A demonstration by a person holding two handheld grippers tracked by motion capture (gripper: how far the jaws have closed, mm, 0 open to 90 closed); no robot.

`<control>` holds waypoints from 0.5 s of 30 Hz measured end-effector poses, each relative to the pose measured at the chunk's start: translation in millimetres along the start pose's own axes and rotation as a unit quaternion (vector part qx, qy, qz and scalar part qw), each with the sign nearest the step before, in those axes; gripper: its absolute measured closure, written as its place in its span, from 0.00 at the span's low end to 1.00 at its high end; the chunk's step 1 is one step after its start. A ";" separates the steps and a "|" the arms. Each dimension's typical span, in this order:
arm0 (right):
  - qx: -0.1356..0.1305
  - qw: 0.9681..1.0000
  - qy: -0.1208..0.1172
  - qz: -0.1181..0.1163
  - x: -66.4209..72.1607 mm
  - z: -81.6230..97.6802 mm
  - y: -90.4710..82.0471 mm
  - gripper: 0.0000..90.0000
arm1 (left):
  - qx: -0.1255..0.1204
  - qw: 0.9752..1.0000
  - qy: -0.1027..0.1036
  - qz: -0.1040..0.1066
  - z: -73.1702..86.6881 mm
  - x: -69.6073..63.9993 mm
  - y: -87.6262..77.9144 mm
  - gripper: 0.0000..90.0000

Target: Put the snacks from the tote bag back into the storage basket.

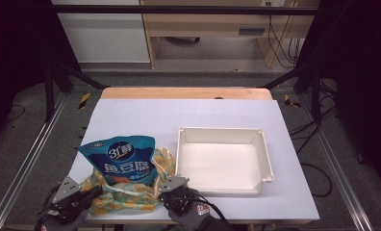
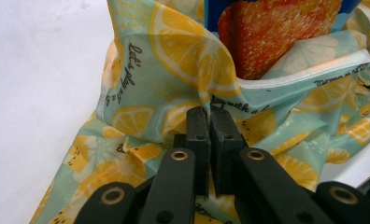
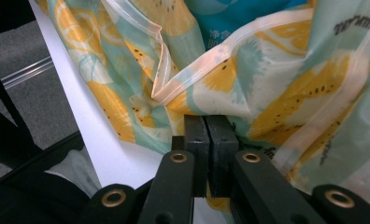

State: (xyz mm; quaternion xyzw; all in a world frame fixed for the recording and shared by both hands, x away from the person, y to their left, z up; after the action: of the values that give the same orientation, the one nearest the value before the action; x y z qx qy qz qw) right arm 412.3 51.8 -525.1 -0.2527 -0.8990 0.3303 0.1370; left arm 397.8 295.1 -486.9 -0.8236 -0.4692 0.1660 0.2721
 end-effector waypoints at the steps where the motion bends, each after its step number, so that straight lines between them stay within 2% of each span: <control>1: 0.003 1.000 0.003 -0.002 0.6 0.4 0.2 0.97 | 0.001 1.000 0.000 -0.001 0.1 0.1 0.2 0.97; 7: -0.005 1.000 0.002 -0.006 -0.1 -5.4 -5.3 0.89 | 0.006 1.000 -0.001 -0.001 0.9 0.4 1.2 0.97; 11: -0.026 0.999 0.005 -0.017 0.0 -13.7 -19.8 0.83 | 0.007 1.000 -0.001 -0.003 1.0 0.6 1.5 0.97; 15: -0.052 0.998 0.010 -0.017 -1.5 -22.3 -38.8 0.80 | 0.010 1.000 -0.001 -0.001 1.5 0.8 1.7 0.97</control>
State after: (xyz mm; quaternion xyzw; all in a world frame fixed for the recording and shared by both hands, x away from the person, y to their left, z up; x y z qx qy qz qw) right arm 408.7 37.2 -482.9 -0.2477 -0.9176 0.2784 0.1381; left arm 398.6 295.5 -489.2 -0.8199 -0.4688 0.1711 0.2807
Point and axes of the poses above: each handheld gripper's, and its own axes: y roughly forward along the jaws, z roughly out of its underside, x roughly to its left, the point moved 7 cm from there along y, roughly forward along the jaws, and after that the axes turned 1 degree about -x, right-handed, at the moved point
